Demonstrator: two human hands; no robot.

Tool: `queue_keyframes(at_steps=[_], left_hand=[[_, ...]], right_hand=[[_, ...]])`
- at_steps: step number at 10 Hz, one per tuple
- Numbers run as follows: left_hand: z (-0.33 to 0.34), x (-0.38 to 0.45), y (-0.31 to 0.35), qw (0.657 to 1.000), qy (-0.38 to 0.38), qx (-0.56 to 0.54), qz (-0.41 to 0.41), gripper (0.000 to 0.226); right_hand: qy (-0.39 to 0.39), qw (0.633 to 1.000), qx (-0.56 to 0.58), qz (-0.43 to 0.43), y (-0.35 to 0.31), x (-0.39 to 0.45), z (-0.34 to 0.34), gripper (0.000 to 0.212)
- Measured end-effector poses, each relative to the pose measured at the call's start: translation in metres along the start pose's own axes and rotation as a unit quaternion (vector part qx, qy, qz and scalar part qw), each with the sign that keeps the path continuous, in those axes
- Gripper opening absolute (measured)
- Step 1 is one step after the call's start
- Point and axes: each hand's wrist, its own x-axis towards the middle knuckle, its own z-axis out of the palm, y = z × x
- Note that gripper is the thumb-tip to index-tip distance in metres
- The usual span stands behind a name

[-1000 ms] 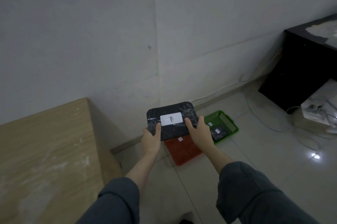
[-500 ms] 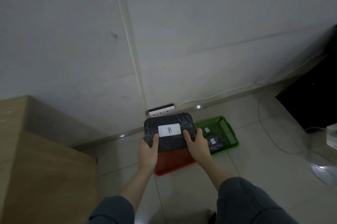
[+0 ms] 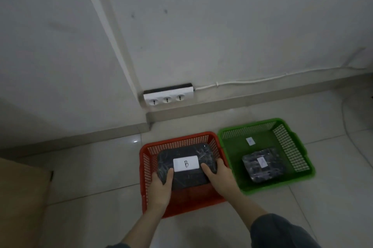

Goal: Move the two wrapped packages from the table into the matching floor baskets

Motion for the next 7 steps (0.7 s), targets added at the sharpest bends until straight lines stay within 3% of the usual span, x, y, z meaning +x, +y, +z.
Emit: queue_keyframes(at_steps=[2, 3, 4, 6, 7], left_hand=[[0.049, 0.083, -0.094, 0.996, -0.046, 0.071, -0.02, 0.037], [0.061, 0.095, -0.116, 0.989, -0.07, 0.128, -0.03, 0.039], [0.065, 0.098, -0.126, 0.982, -0.048, 0.18, -0.032, 0.038], [0.061, 0.097, -0.115, 0.979, -0.079, 0.18, -0.059, 0.041], [0.041, 0.084, -0.095, 0.979, -0.049, 0.194, -0.045, 0.04]], right_hand=[[-0.105, 0.989, -0.1, 0.033, 0.087, 0.079, 0.061, 0.056], [-0.122, 0.984, -0.129, 0.028, 0.107, 0.093, 0.07, 0.055], [-0.129, 0.976, -0.175, 0.032, 0.115, 0.097, 0.075, 0.057], [-0.15, 0.956, -0.246, 0.053, 0.109, 0.096, 0.071, 0.064], [-0.145, 0.961, -0.229, 0.059, 0.092, 0.081, 0.05, 0.059]])
